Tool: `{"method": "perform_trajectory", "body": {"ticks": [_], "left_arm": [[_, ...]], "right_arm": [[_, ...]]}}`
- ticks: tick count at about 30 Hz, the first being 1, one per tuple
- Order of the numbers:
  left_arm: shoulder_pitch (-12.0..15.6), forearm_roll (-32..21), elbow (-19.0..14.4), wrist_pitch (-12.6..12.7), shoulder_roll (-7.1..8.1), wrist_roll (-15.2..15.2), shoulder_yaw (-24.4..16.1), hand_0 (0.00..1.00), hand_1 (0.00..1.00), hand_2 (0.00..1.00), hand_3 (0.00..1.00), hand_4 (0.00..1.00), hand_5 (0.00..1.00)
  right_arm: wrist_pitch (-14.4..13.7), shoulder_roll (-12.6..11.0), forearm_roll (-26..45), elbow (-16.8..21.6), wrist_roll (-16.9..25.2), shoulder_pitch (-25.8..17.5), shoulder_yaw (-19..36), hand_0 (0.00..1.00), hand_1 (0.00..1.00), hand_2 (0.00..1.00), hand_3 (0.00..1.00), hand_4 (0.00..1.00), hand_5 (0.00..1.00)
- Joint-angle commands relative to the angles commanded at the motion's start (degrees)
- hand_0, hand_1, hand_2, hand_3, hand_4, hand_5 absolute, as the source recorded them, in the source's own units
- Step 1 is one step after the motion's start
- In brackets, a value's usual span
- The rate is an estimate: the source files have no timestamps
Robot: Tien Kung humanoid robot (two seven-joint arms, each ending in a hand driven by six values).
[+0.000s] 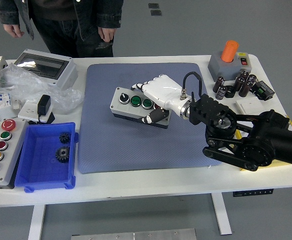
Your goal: Pick up the button,place it on the desk,press the button,press the button
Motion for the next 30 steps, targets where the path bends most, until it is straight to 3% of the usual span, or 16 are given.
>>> {"method": "perform_trajectory", "body": {"ticks": [3,4,10,26,30], "left_arm": [[-0.1,0.2,0.0,0.0,0.16,0.0,0.0,0.599,0.582,0.561,0.645,0.716,0.346],[-0.1,0.2,0.0,0.0,0.19,0.0,-0.1,0.599,0.584,0.562,0.647,0.717,0.349],[-0.2,1.0,0.0,-0.1,0.5,0.1,-0.4,0.598,0.583,0.562,0.646,0.717,0.354],[-0.2,1.4,0.0,-0.4,0.53,0.1,-0.7,0.597,0.583,0.562,0.648,0.715,0.363],[-0.1,1.3,0.0,-0.4,0.44,0.1,-0.8,0.597,0.583,0.563,0.648,0.716,0.366]], "right_arm": [[-0.6,0.0,-0.1,-0.3,0.5,-0.4,-0.5,0.359,0.49,0.384,0.476,0.259,0.002],[-1.0,0.1,-0.2,-0.4,0.6,-0.6,-0.5,0.437,0.515,0.383,0.448,0.208,0.002],[-3.4,-0.2,-3.3,-0.5,1.5,-1.2,-1.2,0.457,0.53,0.384,0.437,0.201,0.002],[-4.8,-1.1,-2.2,-1.9,2.6,-2.3,-1.6,0.491,0.58,0.399,0.455,0.219,0.002],[-2.9,-1.2,-1.5,-1.2,2.4,-2.4,-1.4,0.495,0.589,0.404,0.454,0.208,0.002]]}}
